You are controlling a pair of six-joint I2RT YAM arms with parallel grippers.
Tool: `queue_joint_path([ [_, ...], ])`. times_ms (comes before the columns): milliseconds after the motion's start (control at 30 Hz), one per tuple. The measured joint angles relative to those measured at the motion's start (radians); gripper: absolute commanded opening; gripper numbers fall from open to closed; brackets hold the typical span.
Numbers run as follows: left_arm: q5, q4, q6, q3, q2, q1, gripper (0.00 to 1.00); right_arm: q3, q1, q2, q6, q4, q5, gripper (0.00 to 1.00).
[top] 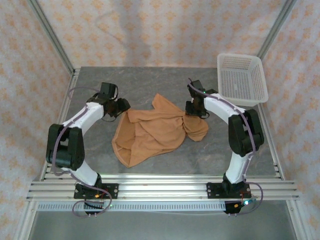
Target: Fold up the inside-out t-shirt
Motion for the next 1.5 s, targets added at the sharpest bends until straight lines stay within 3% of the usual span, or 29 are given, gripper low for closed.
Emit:
queue_joint_path([
  [400, 0.088, 0.243, -0.07, -0.128, 0.124, -0.055, 0.4, 0.001, 0.0, -0.048, 0.002, 0.0, -0.013, 0.35],
  [600, 0.068, 0.22, -0.037, -0.087, 0.136, -0.054, 0.53, 0.001, 0.0, -0.061, 0.001, 0.0, -0.019, 0.36],
  [800, 0.019, 0.162, 0.004, -0.077, 0.093, -0.054, 0.54, 0.001, 0.0, -0.063, 0.002, 0.0, -0.026, 0.36],
  [1500, 0.013, 0.166, 0.009, -0.1, 0.122, -0.068, 0.52, 0.016, 0.0, -0.074, 0.008, 0.0, -0.05, 0.36],
])
